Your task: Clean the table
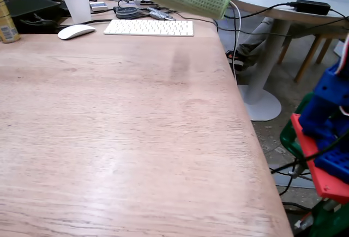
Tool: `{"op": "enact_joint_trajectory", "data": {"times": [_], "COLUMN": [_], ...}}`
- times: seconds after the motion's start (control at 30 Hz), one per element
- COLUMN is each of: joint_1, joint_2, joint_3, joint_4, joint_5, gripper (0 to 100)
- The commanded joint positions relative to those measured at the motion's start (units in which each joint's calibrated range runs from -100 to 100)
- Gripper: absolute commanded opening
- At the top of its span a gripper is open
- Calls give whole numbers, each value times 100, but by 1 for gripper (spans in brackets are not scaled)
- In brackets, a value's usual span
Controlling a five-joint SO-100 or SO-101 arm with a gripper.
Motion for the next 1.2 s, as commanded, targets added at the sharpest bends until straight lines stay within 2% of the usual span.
{"op": "enact_joint_trajectory", "data": {"times": [0.0, 0.1, 0.2, 0.3, 0.43, 0.53, 0.63, 0.73, 0.83, 0.9, 1.0, 1.1, 1.17], "joint_1": [-1839, -3159, -3447, -3480, -3480, -3480, -3700, -4411, -4749, -5832, -6898, -7524, -7609], "joint_2": [-2084, -3371, -4383, -5523, -7247, -8414, -8800, -8808, -8817, -8817, -8808, -8800, -8800], "joint_3": [1467, 3147, 4317, 5808, 8215, 9452, 10367, 11160, 11245, 11273, 11311, 11330, 11330], "joint_4": [-29, -38, -226, -1162, -1959, -2024, -2024, -2016, -2024, -2024, -2024, -2000, -1992], "joint_5": [-493, -845, -1407, -1915, -1963, -1963, -1968, -1968, -1973, -1973, -1968, -1968, -1968], "gripper": [0, 0, 0, 0, 0, 0, 0, 0, 0, 0, 0, 0, 0]}}
